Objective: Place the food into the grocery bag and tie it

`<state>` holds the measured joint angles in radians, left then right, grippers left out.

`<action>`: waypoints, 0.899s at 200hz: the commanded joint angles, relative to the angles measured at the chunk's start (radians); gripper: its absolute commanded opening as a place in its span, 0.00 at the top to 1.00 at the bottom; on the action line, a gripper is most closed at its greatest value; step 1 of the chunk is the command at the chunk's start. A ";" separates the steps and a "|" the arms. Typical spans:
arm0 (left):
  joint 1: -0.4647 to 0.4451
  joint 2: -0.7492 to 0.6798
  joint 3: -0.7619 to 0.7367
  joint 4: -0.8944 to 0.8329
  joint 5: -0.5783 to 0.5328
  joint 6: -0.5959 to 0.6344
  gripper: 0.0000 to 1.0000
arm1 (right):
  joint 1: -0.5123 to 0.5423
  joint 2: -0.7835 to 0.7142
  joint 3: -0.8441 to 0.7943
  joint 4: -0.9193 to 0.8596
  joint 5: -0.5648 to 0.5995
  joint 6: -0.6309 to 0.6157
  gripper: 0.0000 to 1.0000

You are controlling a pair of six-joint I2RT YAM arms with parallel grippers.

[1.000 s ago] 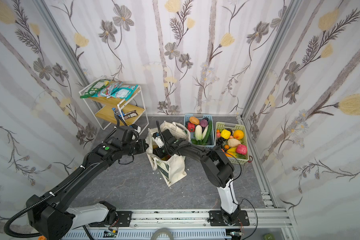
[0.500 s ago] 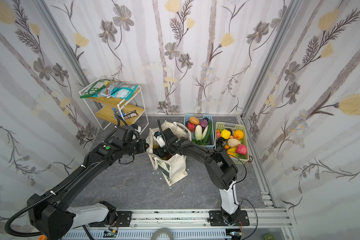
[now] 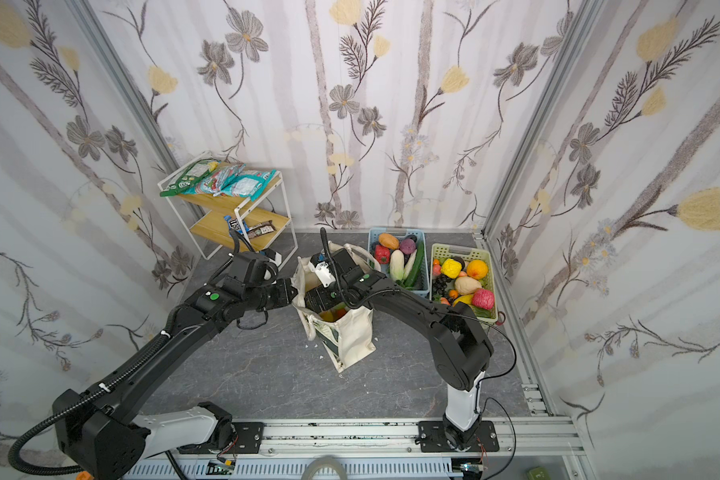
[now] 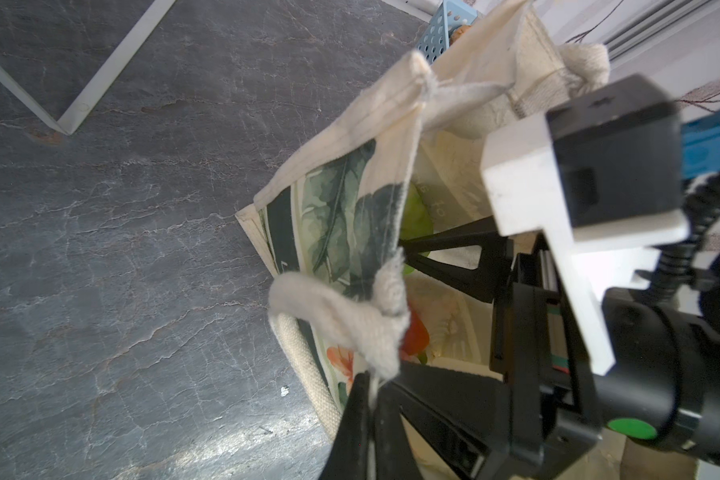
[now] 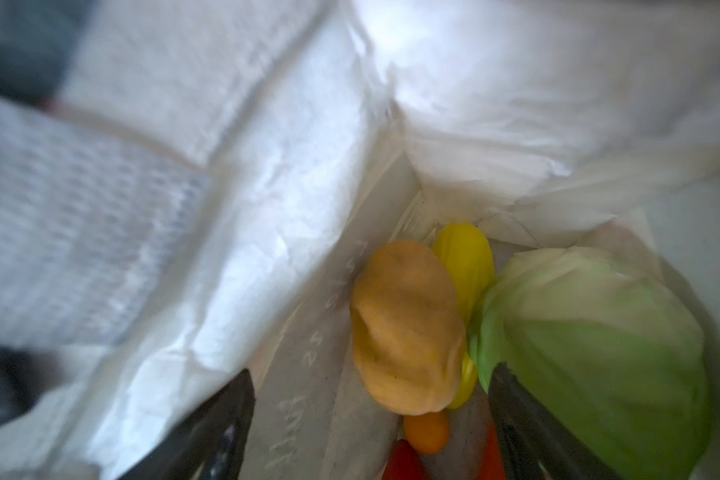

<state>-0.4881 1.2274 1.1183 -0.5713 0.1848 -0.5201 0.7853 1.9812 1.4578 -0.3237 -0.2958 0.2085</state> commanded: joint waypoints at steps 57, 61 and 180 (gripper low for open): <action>-0.001 -0.012 -0.009 -0.003 0.001 -0.006 1.00 | 0.000 -0.087 -0.023 0.031 -0.006 0.032 0.08; -0.001 -0.013 -0.010 -0.001 0.001 -0.006 1.00 | 0.000 -0.092 -0.023 0.031 -0.006 0.032 0.08; -0.001 -0.022 -0.024 0.004 0.003 -0.009 1.00 | -0.040 -0.237 -0.045 0.030 0.037 0.056 0.13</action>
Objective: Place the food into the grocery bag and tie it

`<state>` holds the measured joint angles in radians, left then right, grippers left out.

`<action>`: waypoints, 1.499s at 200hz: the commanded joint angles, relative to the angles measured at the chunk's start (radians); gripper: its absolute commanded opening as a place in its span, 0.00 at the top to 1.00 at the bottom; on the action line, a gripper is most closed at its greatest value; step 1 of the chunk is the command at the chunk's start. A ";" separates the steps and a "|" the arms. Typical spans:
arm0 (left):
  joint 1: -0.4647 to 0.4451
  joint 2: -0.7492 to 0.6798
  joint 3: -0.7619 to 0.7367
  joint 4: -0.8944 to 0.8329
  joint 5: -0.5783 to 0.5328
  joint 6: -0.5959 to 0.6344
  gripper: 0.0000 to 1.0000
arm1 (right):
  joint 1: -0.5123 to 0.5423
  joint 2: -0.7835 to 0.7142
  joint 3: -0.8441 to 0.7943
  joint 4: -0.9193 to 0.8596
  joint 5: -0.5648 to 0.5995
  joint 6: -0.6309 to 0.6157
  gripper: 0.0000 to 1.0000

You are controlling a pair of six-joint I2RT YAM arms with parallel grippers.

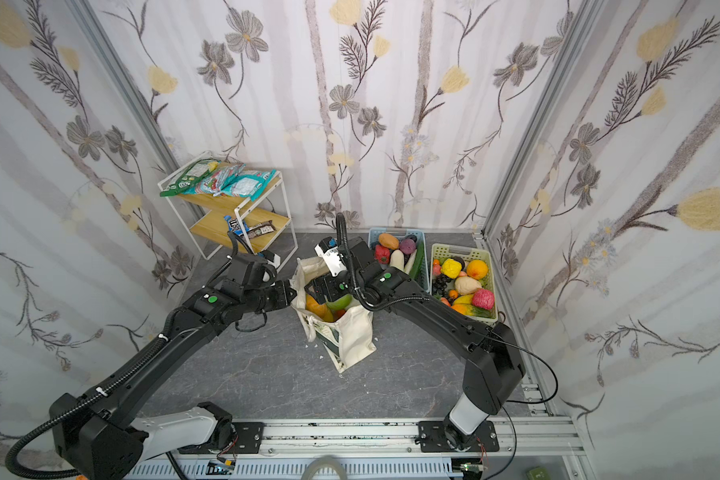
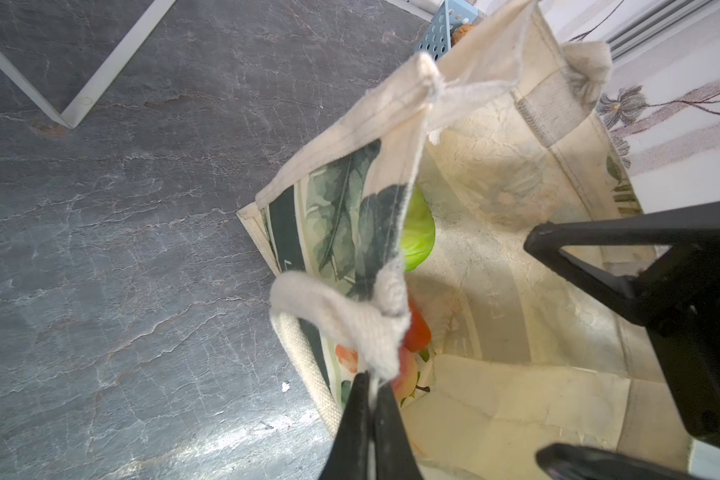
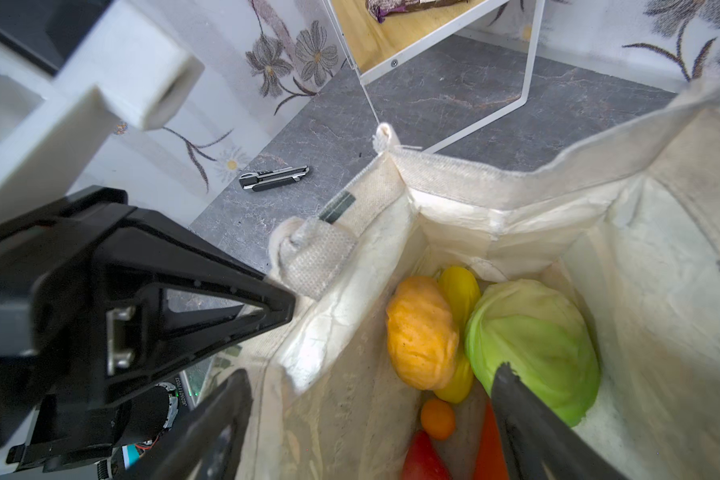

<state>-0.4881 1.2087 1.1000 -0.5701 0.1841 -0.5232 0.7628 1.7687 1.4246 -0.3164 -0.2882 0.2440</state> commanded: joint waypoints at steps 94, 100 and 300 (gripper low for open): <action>-0.001 0.003 -0.004 0.005 0.005 -0.003 1.00 | -0.191 -0.219 -0.177 0.111 0.102 0.095 0.29; -0.001 0.003 -0.003 0.006 0.006 -0.004 1.00 | -0.203 -0.223 -0.188 0.111 0.105 0.098 0.31; 0.005 -0.003 0.037 -0.035 -0.045 0.005 0.70 | -0.247 -0.149 -0.266 0.100 0.170 0.069 1.00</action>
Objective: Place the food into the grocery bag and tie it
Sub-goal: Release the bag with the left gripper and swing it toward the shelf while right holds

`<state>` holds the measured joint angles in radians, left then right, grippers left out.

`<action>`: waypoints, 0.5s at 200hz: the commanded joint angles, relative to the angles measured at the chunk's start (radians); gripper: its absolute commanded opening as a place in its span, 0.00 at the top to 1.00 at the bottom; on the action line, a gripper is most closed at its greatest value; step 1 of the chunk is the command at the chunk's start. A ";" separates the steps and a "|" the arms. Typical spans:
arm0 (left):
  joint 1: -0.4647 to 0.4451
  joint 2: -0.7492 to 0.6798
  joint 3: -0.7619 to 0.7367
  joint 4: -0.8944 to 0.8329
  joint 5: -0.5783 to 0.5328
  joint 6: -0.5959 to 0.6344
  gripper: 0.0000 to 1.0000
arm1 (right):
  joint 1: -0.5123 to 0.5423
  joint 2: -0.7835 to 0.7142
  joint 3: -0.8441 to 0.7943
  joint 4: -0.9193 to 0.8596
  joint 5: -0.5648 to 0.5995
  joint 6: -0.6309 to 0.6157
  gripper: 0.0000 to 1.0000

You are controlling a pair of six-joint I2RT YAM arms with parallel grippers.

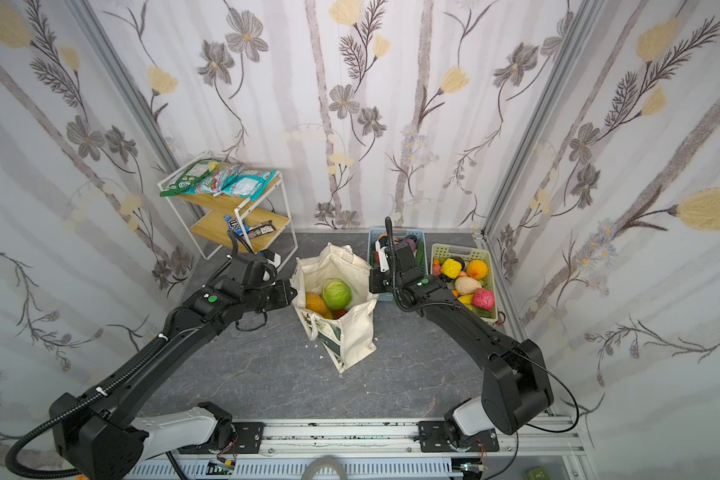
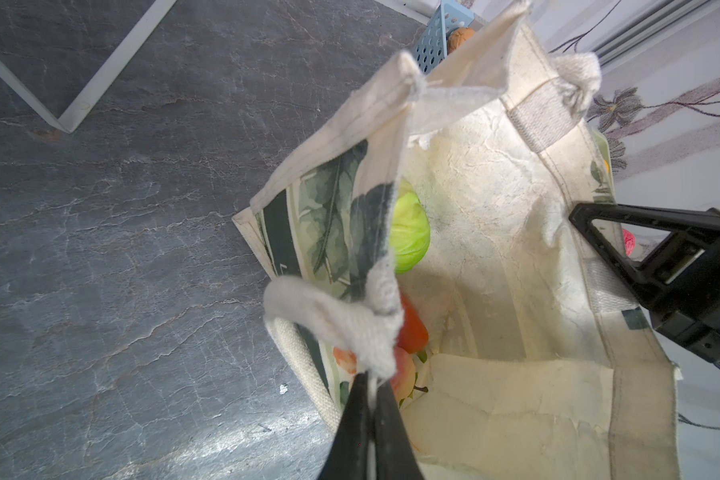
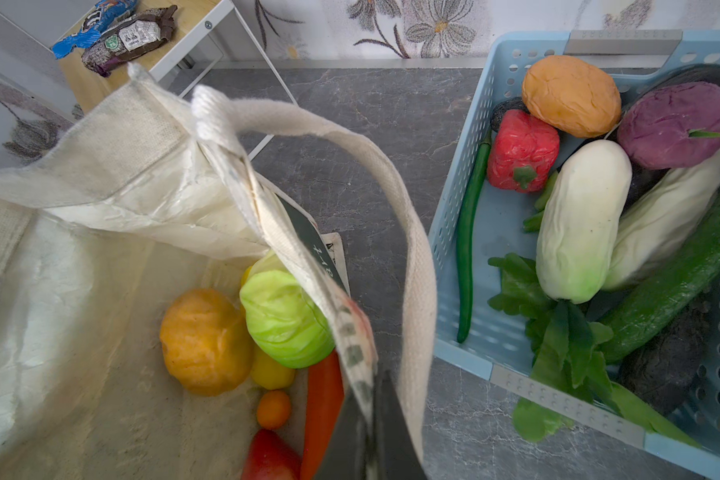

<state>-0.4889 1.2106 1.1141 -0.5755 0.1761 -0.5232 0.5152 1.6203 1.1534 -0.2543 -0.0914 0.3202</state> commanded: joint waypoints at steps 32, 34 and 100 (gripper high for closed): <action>0.046 -0.017 0.063 -0.080 -0.073 0.028 0.46 | 0.000 0.004 0.010 0.038 -0.030 -0.012 1.00; 0.049 -0.018 0.064 -0.082 -0.075 0.028 0.45 | 0.000 0.006 0.011 0.037 -0.030 -0.012 1.00; 0.226 -0.036 0.126 -0.105 -0.085 0.057 0.36 | 0.000 -0.007 0.009 0.038 -0.045 -0.015 1.00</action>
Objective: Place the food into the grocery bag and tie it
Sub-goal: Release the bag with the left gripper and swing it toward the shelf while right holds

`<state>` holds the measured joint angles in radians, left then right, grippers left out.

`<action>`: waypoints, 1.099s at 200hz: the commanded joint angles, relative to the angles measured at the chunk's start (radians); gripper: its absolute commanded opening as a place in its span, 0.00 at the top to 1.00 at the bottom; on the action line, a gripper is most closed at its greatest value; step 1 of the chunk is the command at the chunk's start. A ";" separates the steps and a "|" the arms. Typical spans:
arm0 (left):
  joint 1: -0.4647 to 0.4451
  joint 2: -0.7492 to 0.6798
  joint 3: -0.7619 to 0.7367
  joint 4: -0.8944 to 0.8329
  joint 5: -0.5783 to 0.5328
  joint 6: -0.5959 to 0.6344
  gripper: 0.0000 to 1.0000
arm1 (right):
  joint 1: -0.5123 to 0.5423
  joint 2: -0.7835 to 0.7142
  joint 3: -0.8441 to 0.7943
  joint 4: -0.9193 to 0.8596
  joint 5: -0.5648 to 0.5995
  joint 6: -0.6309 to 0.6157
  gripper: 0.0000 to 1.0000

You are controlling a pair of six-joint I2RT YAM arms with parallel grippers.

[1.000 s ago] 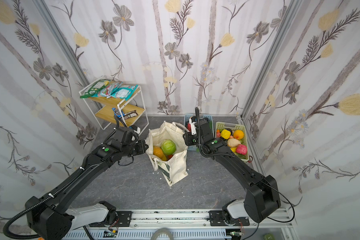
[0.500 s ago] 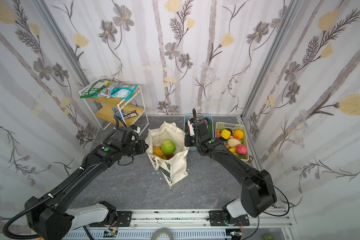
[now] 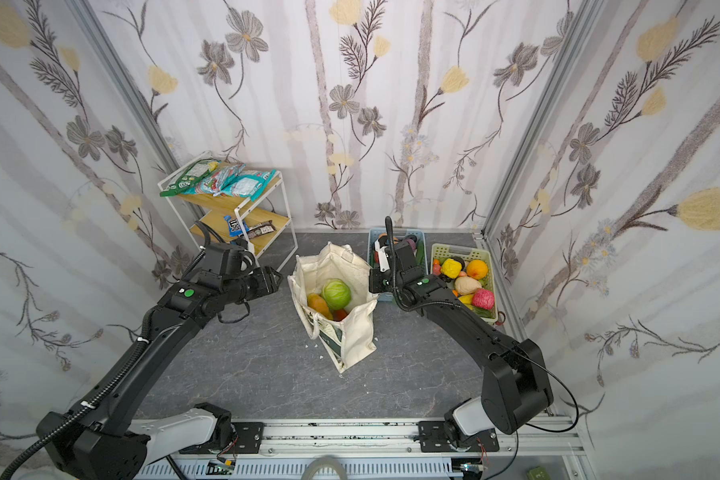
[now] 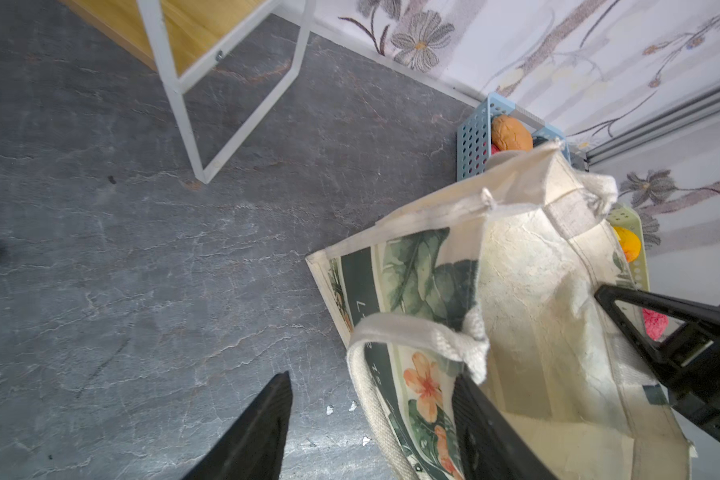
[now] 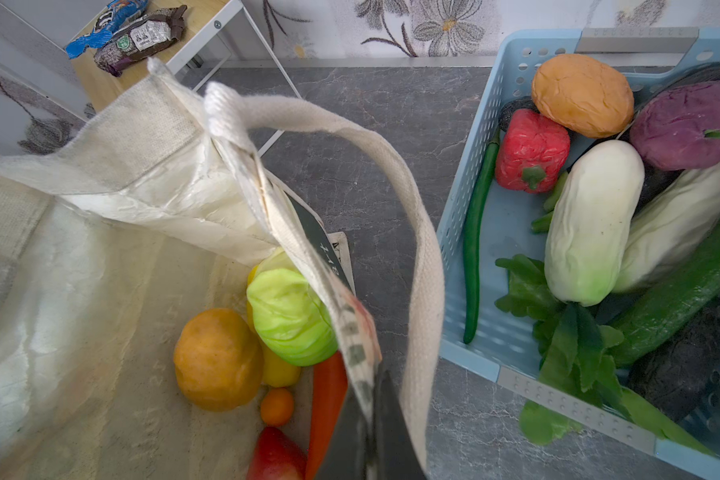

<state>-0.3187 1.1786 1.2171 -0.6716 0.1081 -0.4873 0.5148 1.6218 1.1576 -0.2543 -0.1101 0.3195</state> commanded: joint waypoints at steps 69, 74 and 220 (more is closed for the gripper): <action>0.344 0.032 -0.018 0.154 -0.042 -0.125 0.43 | 0.001 -0.017 -0.018 0.050 -0.044 -0.018 1.00; 0.365 0.033 -0.031 0.180 -0.030 -0.142 0.44 | 0.000 -0.048 -0.021 0.051 -0.046 -0.019 1.00; 0.627 0.437 -0.054 0.858 0.364 -0.591 0.60 | 0.010 -0.037 -0.021 0.072 -0.078 -0.017 1.00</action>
<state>0.3077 1.5631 1.1038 0.0540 0.3977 -1.0008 0.5224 1.5726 1.1313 -0.2428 -0.1711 0.3119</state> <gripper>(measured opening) 0.400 0.068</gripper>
